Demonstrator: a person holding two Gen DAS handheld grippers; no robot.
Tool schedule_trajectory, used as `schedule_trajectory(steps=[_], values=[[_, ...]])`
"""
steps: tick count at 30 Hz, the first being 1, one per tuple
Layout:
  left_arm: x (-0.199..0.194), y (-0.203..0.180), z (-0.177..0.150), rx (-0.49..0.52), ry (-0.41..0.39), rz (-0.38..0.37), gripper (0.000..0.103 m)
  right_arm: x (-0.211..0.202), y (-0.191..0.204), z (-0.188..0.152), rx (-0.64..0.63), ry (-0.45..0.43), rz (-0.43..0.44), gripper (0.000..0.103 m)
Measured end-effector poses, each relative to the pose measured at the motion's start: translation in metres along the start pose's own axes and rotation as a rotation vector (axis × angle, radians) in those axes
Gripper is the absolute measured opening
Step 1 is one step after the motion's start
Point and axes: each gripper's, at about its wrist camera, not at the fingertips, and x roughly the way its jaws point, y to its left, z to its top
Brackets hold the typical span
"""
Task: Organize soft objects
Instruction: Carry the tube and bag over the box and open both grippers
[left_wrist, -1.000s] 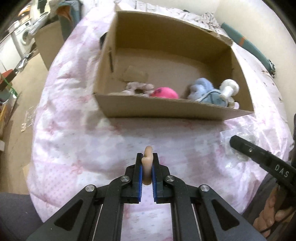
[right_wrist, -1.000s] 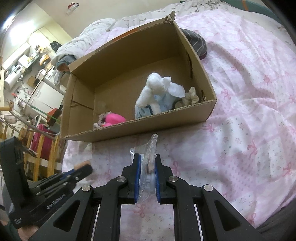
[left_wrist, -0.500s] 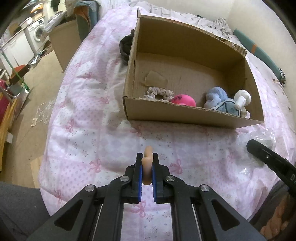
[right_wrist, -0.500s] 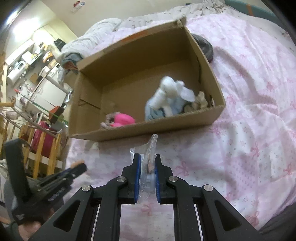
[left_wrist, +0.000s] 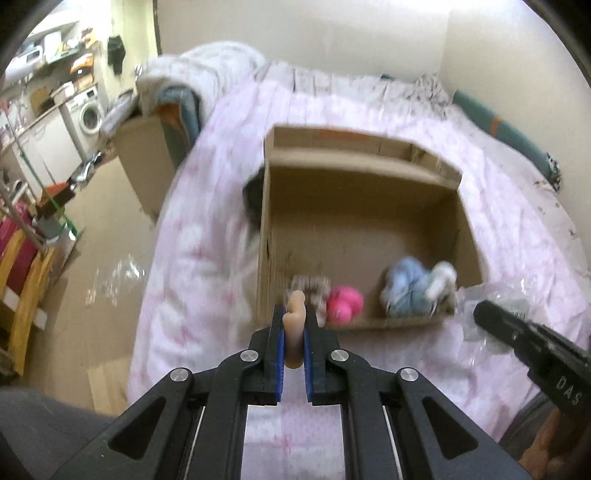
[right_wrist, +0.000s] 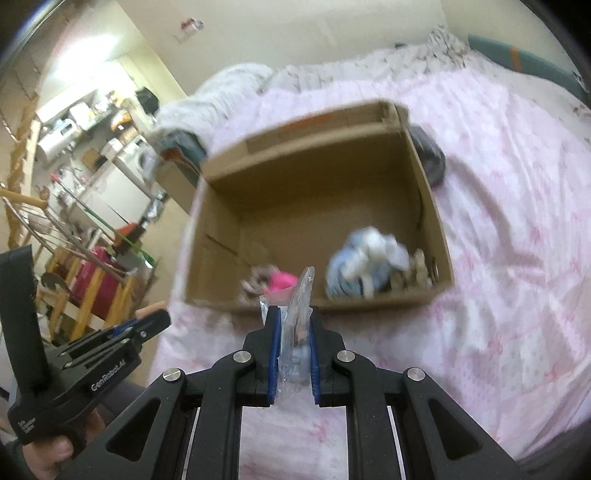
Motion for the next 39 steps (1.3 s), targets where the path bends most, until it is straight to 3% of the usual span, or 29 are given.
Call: schedule_trajectory(steps=[8, 14, 17, 25, 28, 34, 39], values=[[0.009, 0.0, 0.057, 0.035, -0.064, -0.005, 0.008, -0.009, 0.011, 0.047, -0.055, -0.05, 0.03, 0.015], [0.045, -0.008, 0.059, 0.067, -0.052, -0.02, 0.008, 0.016, 0.004, 0.076, -0.082, -0.057, 0.013, 0.015], [0.062, -0.012, 0.049, 0.078, -0.027, -0.044, 0.008, 0.027, 0.0, 0.074, -0.08, -0.056, 0.013, 0.015], [0.086, -0.012, 0.051, 0.043, 0.007, -0.046, 0.008, 0.072, -0.017, 0.055, -0.061, 0.051, -0.04, 0.015], [0.091, -0.014, 0.05, 0.034, 0.032, -0.067, 0.008, 0.076, -0.018, 0.055, -0.055, 0.061, -0.03, 0.015], [0.084, -0.019, 0.051, 0.066, -0.018, -0.039, 0.008, 0.08, -0.018, 0.056, -0.055, 0.06, -0.023, 0.015], [0.088, -0.016, 0.05, 0.043, 0.009, -0.057, 0.008, 0.079, -0.02, 0.056, -0.043, 0.061, -0.03, 0.015]])
